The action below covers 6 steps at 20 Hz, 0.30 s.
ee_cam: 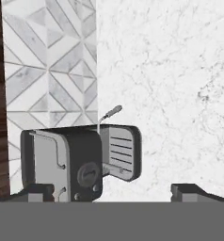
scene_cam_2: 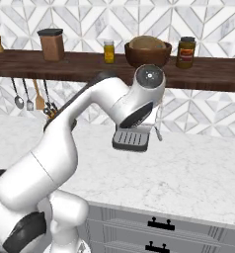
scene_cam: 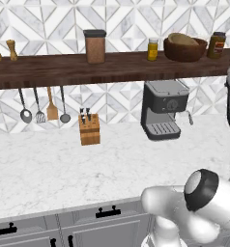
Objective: Pick up the bowls on the counter and stack them on top of one another in the open cabinet. Place the smaller bowl on top of the larger bowl.
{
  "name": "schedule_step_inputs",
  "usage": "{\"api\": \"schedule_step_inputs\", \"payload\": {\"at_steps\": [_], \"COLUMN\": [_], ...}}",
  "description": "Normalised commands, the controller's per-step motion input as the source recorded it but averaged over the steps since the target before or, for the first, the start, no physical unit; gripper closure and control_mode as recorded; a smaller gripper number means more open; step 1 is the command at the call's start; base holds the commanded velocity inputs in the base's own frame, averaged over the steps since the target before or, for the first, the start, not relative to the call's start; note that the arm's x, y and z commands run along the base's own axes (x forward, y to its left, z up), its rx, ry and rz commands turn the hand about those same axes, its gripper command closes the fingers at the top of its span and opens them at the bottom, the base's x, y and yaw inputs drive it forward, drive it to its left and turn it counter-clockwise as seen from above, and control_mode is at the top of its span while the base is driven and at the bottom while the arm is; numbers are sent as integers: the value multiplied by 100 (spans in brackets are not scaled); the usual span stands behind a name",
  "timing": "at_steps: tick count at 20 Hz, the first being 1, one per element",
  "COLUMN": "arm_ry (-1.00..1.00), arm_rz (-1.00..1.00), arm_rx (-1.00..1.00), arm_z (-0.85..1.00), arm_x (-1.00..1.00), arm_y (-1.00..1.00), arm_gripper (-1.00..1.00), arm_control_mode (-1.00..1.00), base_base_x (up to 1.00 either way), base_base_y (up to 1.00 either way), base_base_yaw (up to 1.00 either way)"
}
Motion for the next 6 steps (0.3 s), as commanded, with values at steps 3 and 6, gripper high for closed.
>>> {"api": "schedule_step_inputs", "payload": {"at_steps": [3,6], "arm_ry": [-21,-57], "arm_rz": [-2,-7], "arm_rx": [-8,0], "arm_z": [-100,-93], "arm_x": [-100,-100], "arm_y": [-37,-68], "arm_gripper": [-100,-100], "arm_control_mode": [-100,-100], "base_base_x": [0,0], "base_base_y": [0,0], "base_base_yaw": [0,0]}}
